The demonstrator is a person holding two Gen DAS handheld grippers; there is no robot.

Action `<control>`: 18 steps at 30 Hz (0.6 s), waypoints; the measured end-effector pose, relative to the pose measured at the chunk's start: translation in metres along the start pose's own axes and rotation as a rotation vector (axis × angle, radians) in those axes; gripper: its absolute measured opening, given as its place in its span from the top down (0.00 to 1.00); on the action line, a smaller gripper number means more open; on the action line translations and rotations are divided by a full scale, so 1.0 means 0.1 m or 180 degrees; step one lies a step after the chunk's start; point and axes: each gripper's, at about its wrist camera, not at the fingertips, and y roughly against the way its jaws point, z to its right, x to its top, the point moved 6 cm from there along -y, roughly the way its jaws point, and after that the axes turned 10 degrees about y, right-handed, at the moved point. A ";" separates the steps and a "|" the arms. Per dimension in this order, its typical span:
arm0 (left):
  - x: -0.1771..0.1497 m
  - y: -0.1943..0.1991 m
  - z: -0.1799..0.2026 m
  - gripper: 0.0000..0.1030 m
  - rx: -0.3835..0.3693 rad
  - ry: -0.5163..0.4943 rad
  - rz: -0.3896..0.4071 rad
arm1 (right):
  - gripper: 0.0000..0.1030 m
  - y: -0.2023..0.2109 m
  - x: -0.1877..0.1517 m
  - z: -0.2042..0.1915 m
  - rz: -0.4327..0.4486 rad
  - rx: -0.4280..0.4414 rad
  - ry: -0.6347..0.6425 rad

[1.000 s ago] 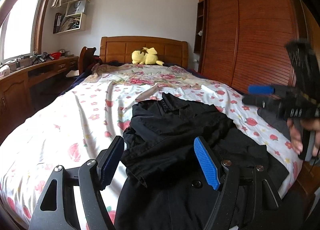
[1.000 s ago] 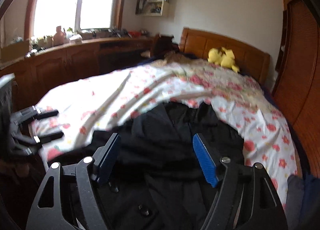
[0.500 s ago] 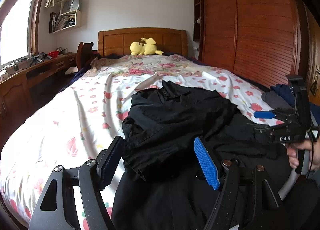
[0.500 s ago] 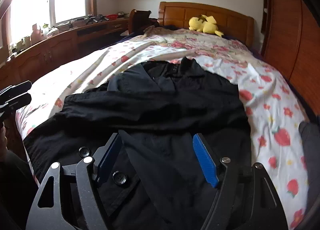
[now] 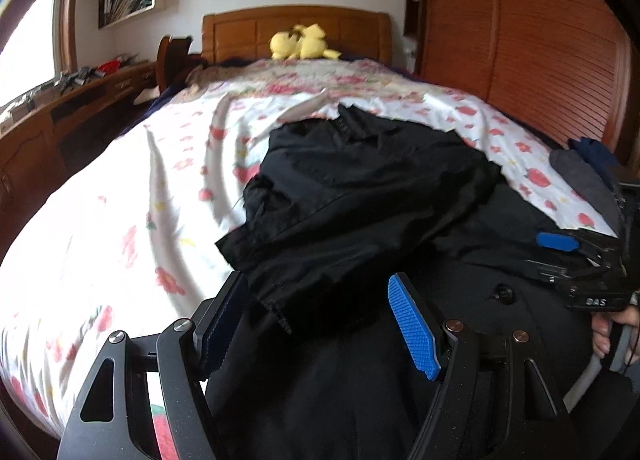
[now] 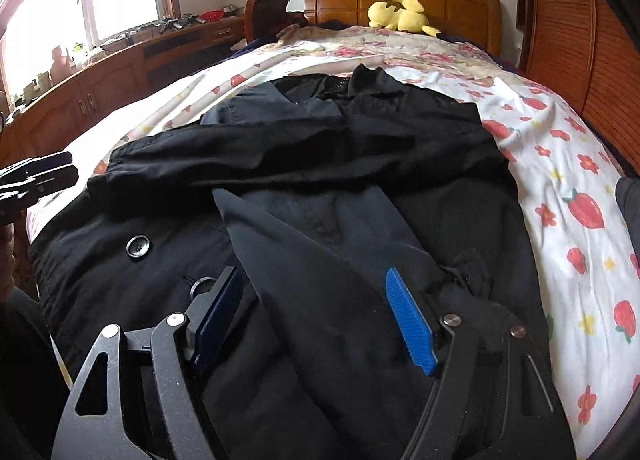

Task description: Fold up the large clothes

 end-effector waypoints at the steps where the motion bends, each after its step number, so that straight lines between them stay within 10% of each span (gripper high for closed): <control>1: 0.00 -0.01 -0.02 0.28 -0.0002 0.0032 -0.0025 | 0.27 -0.01 -0.02 0.01 -0.0019 0.0019 -0.0016; 13: -0.06 -0.16 -0.05 0.28 0.0105 0.0148 -0.0273 | 0.27 0.12 -0.08 0.06 0.0029 0.0051 -0.0045; 18: -0.10 -0.21 -0.02 0.74 0.0034 0.0094 -0.0357 | 0.27 0.14 -0.06 0.07 0.0051 0.0049 -0.0042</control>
